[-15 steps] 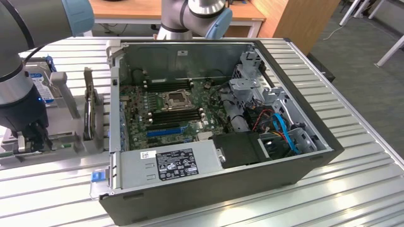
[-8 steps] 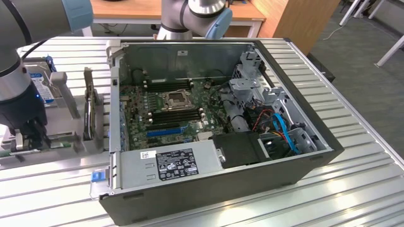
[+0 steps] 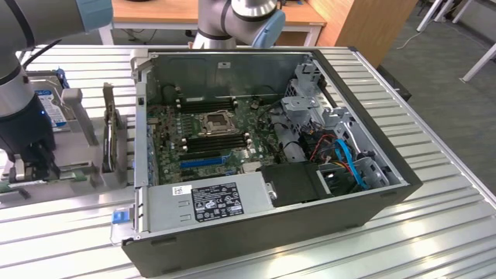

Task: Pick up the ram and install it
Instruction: 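Pick up the ram and move it above insertion slot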

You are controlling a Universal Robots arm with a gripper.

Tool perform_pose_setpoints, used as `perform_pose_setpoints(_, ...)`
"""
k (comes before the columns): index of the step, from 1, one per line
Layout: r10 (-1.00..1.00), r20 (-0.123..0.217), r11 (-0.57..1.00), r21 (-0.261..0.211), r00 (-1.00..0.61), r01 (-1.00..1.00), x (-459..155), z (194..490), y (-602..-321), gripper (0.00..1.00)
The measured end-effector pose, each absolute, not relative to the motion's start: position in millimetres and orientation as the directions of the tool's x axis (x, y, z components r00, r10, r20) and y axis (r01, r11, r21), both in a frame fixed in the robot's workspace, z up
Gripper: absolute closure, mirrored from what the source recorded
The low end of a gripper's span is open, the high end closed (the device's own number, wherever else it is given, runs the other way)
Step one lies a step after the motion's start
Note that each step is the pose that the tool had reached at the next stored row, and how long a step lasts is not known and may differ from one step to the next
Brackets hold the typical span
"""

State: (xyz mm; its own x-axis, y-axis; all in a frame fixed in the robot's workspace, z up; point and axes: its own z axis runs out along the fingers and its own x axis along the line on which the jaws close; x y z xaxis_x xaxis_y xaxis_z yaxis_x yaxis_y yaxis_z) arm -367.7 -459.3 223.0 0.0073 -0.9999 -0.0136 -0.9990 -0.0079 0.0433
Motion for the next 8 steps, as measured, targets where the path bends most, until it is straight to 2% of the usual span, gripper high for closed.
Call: perform_pose_setpoints(8,-1.0,-0.014,-0.008,0.043,0.007,-0.999,-367.6,238.0,-459.3,0.88)
